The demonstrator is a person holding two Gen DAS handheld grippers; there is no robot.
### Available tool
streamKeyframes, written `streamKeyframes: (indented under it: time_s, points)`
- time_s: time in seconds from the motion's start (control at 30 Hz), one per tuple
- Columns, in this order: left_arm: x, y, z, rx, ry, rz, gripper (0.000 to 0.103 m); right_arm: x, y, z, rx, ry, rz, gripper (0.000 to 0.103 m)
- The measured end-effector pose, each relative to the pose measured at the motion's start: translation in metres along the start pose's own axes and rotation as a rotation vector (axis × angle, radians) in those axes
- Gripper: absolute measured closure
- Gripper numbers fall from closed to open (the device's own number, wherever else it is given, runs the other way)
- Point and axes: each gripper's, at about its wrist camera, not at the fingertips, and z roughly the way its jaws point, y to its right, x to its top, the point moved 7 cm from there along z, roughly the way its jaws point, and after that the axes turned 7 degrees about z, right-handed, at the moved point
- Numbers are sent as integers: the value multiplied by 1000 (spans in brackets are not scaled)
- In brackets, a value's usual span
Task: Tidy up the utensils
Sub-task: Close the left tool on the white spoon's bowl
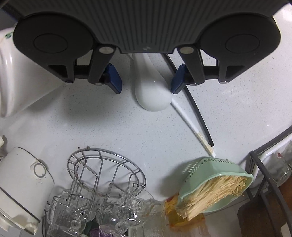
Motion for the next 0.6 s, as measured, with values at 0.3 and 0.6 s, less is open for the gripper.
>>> streamKeyframes:
  time_s: [0.3, 0.6]
  points:
    - [14, -4, 3, -7, -12, 1, 55, -1, -2, 0, -10, 2, -2, 14]
    - [20, -6, -14, -63, 50, -17, 55, 0, -4, 3, -31, 10, 2, 14]
